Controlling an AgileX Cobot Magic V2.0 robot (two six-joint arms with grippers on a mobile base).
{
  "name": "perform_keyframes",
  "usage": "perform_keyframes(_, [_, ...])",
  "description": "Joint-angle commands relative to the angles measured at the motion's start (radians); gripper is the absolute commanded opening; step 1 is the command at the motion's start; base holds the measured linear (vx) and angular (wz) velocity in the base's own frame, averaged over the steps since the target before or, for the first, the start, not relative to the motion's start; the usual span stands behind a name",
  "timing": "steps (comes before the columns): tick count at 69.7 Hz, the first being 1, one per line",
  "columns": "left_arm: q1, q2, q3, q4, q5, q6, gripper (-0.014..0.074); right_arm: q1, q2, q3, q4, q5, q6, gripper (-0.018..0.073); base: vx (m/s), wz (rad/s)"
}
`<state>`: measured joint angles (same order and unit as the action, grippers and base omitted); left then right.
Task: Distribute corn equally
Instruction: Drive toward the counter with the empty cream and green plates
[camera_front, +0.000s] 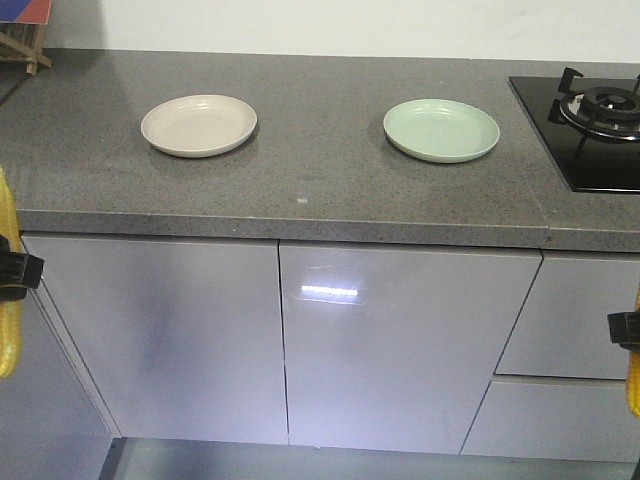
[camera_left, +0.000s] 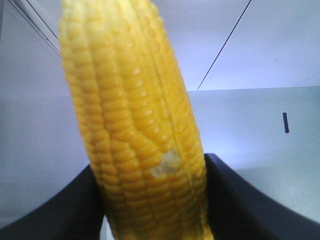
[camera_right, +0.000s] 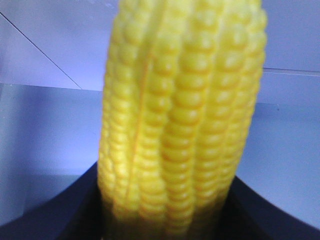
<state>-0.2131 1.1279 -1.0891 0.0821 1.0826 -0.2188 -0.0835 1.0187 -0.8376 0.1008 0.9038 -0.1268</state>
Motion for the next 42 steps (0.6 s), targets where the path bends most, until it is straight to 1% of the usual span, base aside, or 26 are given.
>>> perform_keyframes(1, [0.0, -0.024, -0.027, 0.002, -0.044, -0.01, 0.0217, -0.006, -0.018, -0.024, 0.003, -0.041, -0.001, 0.0194, 0.0, 0.0])
perform_keyframes(42, [0.0, -0.024, -0.027, 0.002, -0.044, -0.01, 0.0217, -0.006, -0.018, -0.024, 0.003, -0.041, -0.001, 0.0194, 0.01, -0.01])
